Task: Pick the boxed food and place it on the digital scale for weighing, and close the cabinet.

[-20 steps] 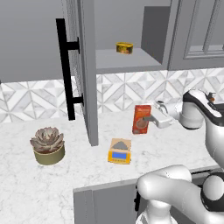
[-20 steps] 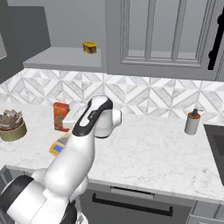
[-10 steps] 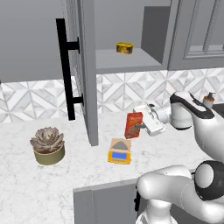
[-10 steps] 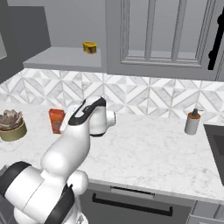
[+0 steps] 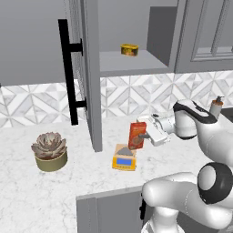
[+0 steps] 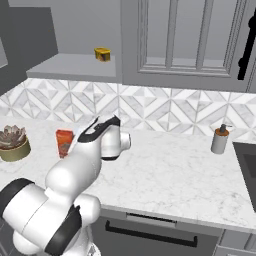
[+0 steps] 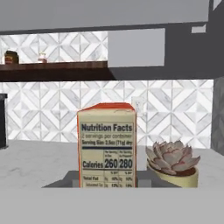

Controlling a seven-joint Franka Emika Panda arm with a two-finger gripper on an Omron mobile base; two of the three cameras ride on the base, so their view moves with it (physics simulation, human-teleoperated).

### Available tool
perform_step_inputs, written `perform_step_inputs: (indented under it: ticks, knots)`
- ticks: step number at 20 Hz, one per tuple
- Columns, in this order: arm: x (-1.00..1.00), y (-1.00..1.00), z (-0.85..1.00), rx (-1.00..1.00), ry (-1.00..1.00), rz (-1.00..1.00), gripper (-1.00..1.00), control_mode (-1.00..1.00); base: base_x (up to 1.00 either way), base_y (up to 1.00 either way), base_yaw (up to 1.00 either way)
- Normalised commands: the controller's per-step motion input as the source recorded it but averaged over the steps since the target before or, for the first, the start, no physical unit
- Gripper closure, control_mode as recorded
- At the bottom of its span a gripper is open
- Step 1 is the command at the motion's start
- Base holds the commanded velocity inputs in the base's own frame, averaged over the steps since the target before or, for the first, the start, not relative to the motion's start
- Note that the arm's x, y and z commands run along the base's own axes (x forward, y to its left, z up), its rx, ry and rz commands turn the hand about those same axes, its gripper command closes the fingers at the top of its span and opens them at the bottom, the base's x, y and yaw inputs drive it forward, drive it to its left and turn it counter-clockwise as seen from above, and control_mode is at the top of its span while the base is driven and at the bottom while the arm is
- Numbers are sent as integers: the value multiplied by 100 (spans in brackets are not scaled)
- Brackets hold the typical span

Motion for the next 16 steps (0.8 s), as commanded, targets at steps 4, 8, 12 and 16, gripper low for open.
perform_step_inputs:
  ticks: [4, 8, 12, 16]
  knots:
    - [9, 11, -41, -1, 3, 0, 100, -100, 0, 0, 0]
    - [17, 3, -35, 0, 0, 0, 100, -100, 0, 0, 0]
    - [7, 0, -34, 0, 0, 0, 100, -100, 0, 0, 0]
    - [16, 1, -28, 0, 0, 0, 100, -100, 0, 0, 0]
